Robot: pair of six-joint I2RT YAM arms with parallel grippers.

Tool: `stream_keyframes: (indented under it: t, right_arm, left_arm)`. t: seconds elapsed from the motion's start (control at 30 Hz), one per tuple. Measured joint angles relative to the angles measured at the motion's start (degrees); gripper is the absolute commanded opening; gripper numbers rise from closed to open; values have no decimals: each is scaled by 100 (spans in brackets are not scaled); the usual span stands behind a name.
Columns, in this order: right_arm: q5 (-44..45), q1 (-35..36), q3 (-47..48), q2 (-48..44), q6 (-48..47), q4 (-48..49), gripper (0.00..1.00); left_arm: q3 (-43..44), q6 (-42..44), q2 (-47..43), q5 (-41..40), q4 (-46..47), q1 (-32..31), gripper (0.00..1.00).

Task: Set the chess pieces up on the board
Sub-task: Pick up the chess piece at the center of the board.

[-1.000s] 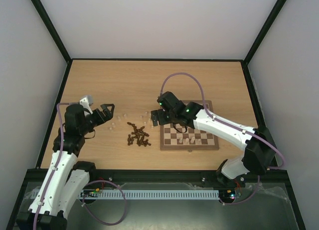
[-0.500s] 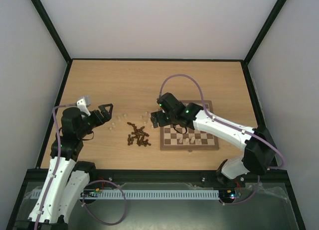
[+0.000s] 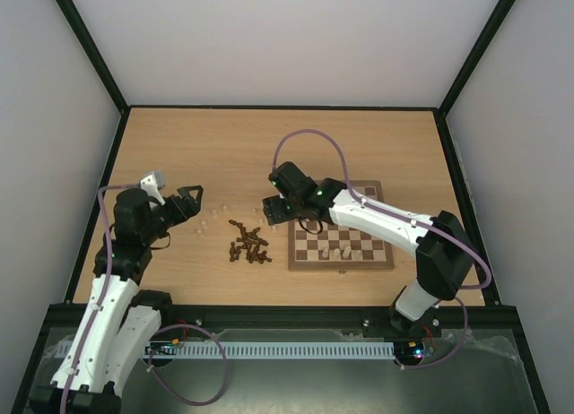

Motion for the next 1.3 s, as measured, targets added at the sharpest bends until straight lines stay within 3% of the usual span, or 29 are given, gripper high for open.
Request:
stream_keyframes:
  t: [0.23, 0.43, 0.5, 0.57, 0.6, 0.9, 1.3]
  right_arm:
    - [-79, 0, 601, 452, -55, -15, 65]
    - [-273, 15, 1318, 1143, -90, -17, 59]
    - [-343, 44, 1615, 1471, -114, -26, 58]
    - [-393, 90, 1864, 1749, -129, -50, 58]
    - [-415, 118, 2022, 1902, -131, -81, 58]
    - [-590, 356, 3322, 3005, -157, -256, 52]
    - [-485, 385, 4207, 4072, -210, -623, 43]
  left_arm:
    - [0, 7, 415, -103, 70, 0, 69]
    - [4, 2, 245, -146, 57, 0, 68]
    - [37, 2, 184, -149, 13, 0, 76]
    - [74, 2, 114, -155, -35, 0, 98]
    - [101, 20, 74, -164, -76, 0, 99]
    - [433, 118, -284, -304, -514, 0, 100]
    - [562, 157, -535, -389, -828, 0, 99]
